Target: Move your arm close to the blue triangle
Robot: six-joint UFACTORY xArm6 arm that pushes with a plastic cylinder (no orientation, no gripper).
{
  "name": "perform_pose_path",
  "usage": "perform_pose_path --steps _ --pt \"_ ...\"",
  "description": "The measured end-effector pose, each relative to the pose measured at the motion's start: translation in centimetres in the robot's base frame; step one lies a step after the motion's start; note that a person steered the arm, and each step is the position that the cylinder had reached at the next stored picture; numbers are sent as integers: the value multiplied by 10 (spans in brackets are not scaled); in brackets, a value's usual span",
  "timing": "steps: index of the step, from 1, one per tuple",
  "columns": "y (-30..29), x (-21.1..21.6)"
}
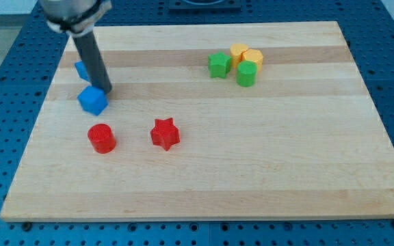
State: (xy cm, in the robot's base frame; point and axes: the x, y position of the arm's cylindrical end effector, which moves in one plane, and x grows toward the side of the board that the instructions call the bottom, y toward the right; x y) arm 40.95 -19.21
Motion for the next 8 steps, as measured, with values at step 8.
perform_pose_path --steps 8 --pt "-91 -147"
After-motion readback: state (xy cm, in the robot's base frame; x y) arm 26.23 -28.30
